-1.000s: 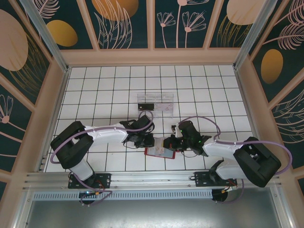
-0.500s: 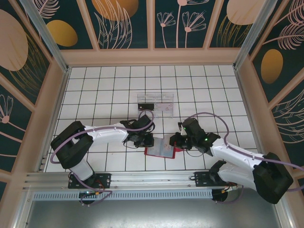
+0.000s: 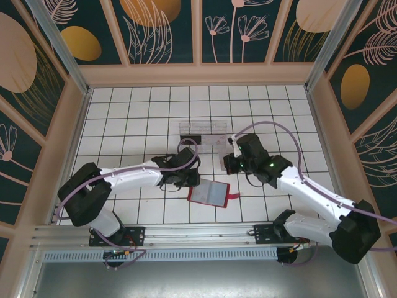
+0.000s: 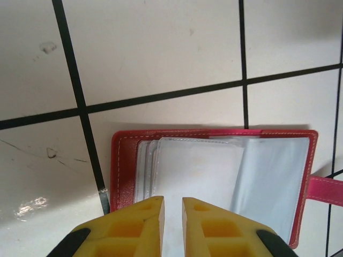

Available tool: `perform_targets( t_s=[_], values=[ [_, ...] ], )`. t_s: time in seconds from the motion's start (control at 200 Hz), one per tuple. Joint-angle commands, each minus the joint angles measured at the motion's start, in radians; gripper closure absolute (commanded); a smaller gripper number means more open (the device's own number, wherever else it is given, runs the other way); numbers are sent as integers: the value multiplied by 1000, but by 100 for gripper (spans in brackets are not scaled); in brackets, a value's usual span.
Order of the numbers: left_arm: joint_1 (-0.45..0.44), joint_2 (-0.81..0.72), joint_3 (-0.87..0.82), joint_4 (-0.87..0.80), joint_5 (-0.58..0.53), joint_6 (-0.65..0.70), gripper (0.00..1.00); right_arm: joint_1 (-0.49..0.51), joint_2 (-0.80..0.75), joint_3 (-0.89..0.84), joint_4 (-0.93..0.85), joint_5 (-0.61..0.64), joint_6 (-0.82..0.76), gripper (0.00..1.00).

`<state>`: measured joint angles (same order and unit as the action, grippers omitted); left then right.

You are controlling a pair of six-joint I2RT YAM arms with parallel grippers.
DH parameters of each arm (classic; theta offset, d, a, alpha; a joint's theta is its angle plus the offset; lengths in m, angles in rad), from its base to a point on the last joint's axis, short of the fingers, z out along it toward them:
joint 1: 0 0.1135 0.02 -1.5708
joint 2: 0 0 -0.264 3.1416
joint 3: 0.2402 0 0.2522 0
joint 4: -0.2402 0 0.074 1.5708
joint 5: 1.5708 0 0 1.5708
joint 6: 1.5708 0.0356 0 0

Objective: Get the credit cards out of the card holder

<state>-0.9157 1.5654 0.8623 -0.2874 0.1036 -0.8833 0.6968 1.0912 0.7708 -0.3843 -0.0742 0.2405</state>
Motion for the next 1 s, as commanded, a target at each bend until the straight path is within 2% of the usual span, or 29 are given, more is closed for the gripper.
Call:
perform_targets(
  t_s=[0.0, 0.145, 0.21, 0.29, 0.621, 0.996],
  values=[
    [1, -29, 24, 10, -58, -1, 83, -7, 39, 103, -86, 13, -317, 100],
    [1, -34, 27, 17, -73, 7, 83, 17, 106, 207, -209, 27, -661, 100],
    [0, -37, 30, 22, -74, 16, 83, 60, 141, 226, -252, 112, -819, 100],
    [0, -40, 32, 24, -77, 22, 83, 95, 205, 276, -307, 198, -933, 100],
    [1, -77, 4, 34, -88, 30, 83, 14, 337, 420, -350, 98, -1201, 100],
    [14, -104, -73, 53, -107, -1, 85, -66, 527, 596, -401, 100, -1386, 100]
  ],
)
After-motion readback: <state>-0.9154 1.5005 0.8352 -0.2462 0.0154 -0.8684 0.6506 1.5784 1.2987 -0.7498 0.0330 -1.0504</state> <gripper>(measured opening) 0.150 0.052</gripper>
